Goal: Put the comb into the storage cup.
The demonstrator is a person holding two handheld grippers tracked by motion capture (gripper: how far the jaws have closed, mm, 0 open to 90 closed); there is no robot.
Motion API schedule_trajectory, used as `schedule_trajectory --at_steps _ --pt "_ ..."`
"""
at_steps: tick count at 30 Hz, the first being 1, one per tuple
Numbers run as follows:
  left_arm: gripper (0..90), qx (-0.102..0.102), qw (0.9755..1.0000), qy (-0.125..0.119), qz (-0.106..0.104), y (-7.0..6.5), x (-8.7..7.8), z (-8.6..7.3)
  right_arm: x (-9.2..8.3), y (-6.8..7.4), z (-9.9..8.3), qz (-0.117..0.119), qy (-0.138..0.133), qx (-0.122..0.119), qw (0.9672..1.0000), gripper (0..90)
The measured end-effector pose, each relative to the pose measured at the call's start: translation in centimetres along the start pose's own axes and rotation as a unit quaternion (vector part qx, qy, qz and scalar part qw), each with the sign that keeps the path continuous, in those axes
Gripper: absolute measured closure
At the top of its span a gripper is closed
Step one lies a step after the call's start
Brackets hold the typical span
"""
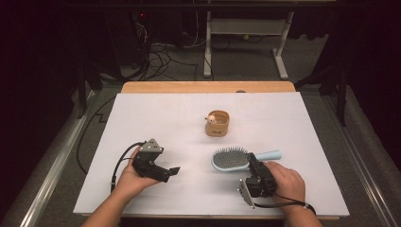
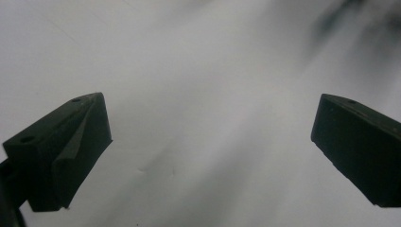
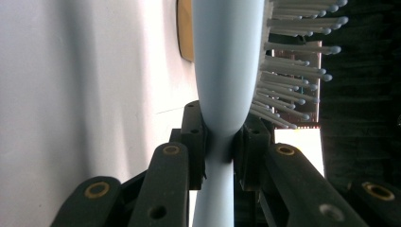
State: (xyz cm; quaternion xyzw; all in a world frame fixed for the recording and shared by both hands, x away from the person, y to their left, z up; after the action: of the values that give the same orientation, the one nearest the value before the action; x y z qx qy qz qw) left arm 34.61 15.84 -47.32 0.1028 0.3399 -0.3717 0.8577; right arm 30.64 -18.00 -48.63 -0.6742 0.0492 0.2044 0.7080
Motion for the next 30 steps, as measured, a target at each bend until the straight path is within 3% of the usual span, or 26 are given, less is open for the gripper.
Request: schedule_trajectory --at_steps 5,8,11,14,17,22,24,30 --pt "0.2 -0.015 0.9978 -0.064 0.008 0.4 -0.6 -0.5 0.0 0.0 0.0 0.001 0.001 0.003 1.0000 78.2" --pt "0.2 -0.010 0.9954 -0.096 0.005 0.5 -0.9 -0.9 0.0 0.0 0.0 0.003 0.003 0.006 1.0000 78.3" --pt "0.2 -0.006 0.9946 -0.103 0.011 0.6 -0.9 -1.2 -0.1 0.0 0.1 0.001 0.002 0.009 1.0000 78.2" --pt "0.2 -0.018 0.9921 -0.124 0.016 0.9 -1.0 -1.5 -0.2 0.0 0.1 0.002 0.001 0.011 0.9999 78.2" --pt "0.1 -0.005 0.9906 -0.134 0.029 0.8 -1.4 -1.7 -0.2 0.0 0.1 0.000 0.001 0.010 0.9999 78.2" --pt "0.1 -0.007 0.9897 -0.143 0.005 0.9 -1.4 -2.0 -0.1 -0.1 0.3 0.001 0.006 0.017 0.9998 78.2" --pt "0.1 -0.009 0.9872 -0.159 0.001 1.0 -1.6 -2.1 -0.1 -0.1 0.4 0.000 0.004 0.020 0.9998 78.2" --pt "0.4 -0.026 0.9857 -0.165 0.025 1.4 -1.8 -2.3 -0.2 -0.3 0.6 0.002 -0.002 0.039 0.9992 78.2"
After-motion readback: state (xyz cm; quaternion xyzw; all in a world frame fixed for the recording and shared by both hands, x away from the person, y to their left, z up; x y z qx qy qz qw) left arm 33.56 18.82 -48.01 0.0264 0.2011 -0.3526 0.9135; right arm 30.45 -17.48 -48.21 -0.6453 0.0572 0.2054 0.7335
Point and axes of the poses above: each handheld gripper's, and its own axes: x roughly forward along the jaws, z roughly out of its top, y roughly to its left, the point moved 3 cm from there along x, roughly forward along the jaws, and after that the axes turned 7 degrees about z, right-handed, at the moved point
